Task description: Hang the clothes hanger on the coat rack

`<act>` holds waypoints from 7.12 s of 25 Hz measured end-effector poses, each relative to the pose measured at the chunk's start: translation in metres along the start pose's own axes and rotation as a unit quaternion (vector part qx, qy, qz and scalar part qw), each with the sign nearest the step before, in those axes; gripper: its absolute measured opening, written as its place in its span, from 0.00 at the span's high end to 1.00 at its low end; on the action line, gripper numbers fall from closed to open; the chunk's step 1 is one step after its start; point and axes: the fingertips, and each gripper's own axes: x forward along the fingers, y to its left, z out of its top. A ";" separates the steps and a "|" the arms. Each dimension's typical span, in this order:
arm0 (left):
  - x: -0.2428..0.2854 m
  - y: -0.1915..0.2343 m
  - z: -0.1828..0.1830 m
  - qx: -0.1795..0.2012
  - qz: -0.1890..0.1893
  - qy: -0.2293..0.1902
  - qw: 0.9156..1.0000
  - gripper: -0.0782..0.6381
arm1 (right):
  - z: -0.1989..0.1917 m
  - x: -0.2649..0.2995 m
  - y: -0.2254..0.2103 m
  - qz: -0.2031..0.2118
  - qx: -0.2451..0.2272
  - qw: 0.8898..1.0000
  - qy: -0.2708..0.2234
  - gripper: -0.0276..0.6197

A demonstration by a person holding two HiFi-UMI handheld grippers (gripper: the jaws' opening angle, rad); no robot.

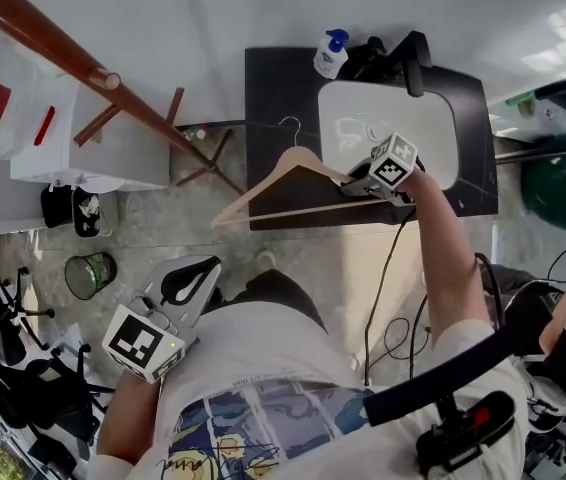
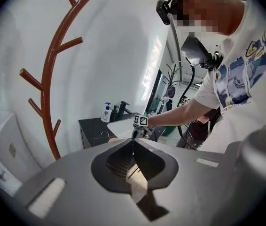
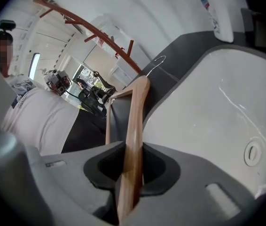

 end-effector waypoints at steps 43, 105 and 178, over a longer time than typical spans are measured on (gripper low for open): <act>-0.141 -0.003 -0.019 0.049 -0.060 -0.082 0.994 0.89 | 0.176 -0.019 0.265 -0.221 -0.219 0.934 -0.175 0.90; -0.275 0.097 -0.070 0.037 -0.028 -0.079 0.996 0.89 | 0.280 0.111 0.134 -0.352 -0.106 0.908 -0.202 0.86; -0.238 0.052 -0.102 0.059 -0.105 -0.051 0.991 0.89 | 0.212 0.146 0.446 -0.388 -0.143 0.845 -0.341 0.95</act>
